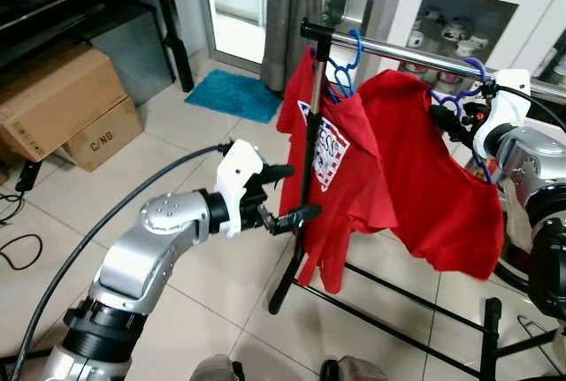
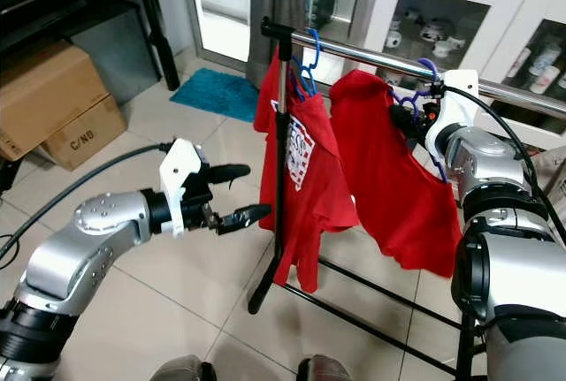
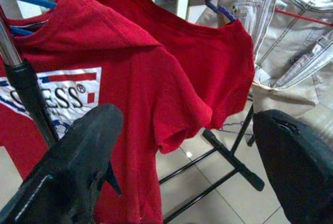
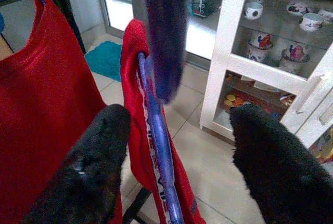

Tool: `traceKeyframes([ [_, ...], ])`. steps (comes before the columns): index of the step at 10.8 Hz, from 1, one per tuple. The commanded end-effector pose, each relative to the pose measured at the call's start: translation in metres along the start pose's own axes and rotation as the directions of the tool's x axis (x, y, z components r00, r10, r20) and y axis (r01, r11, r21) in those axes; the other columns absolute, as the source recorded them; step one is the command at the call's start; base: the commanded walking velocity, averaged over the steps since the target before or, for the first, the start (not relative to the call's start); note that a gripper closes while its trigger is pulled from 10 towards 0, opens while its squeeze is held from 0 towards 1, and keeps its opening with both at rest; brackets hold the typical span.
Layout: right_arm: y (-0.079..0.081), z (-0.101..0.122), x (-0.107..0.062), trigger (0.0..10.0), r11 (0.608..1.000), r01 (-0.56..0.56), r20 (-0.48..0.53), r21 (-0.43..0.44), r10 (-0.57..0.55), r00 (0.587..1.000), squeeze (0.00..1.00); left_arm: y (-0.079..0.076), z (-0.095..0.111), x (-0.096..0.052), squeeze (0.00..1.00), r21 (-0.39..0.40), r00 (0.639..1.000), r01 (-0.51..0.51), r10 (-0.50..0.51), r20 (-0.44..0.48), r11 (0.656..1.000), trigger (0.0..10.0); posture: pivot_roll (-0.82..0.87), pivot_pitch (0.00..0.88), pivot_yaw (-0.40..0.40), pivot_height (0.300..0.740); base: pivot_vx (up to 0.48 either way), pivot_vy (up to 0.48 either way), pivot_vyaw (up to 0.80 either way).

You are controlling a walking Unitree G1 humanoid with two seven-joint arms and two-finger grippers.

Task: Hang hanger

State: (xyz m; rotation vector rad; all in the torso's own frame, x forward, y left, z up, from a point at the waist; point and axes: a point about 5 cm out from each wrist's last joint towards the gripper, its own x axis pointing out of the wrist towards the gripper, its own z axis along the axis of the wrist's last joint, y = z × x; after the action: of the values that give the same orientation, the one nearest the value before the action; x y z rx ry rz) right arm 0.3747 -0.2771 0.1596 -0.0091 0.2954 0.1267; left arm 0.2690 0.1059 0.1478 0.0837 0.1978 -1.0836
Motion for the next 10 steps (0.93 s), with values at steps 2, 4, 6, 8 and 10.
traceKeyframes([
  [2,0.0003,0.0027,0.0012,0.0,0.999,0.01,0.002,0.031,-0.01,1.0,0.0,0.0016,0.0005,-0.0001,0.0,0.012,1.0,-0.006,0.006,-0.01,1.0,10.0,0.01,0.0,0.003,0.74,0.0,0.0,0.0],
  [4,-0.0011,0.002,0.0008,0.0,0.999,0.019,-0.019,0.035,-0.018,1.0,0.0,0.0017,0.0008,0.0008,0.0,0.011,1.0,-0.006,0.006,-0.008,1.0,10.0,0.01,0.0,0.003,0.74,0.0,0.0,0.0],
  [6,-0.0021,0.001,0.0003,0.0,0.999,0.02,-0.029,0.034,-0.019,0.999,0.0,0.0017,0.001,0.0017,0.0,0.011,1.0,-0.003,0.003,-0.007,1.0,10.0,0.0,0.0,0.007,0.74,0.0,0.0,0.0],
  [8,-0.0026,0.0007,0.0,0.0,0.999,0.021,-0.034,0.035,-0.02,0.999,0.0,0.0015,0.0011,0.0026,0.0,0.011,1.0,-0.002,0.002,-0.007,1.0,10.0,0.0,0.0,0.007,0.74,0.0,0.0,0.0],
  [10,-0.0019,0.0006,0.0004,0.0,0.999,0.02,-0.037,0.034,-0.018,0.999,0.0,0.0015,0.001,0.0027,0.0,0.012,1.0,-0.002,0.002,-0.008,1.0,10.0,0.0,0.0,0.006,0.74,0.0,0.0,0.0],
])
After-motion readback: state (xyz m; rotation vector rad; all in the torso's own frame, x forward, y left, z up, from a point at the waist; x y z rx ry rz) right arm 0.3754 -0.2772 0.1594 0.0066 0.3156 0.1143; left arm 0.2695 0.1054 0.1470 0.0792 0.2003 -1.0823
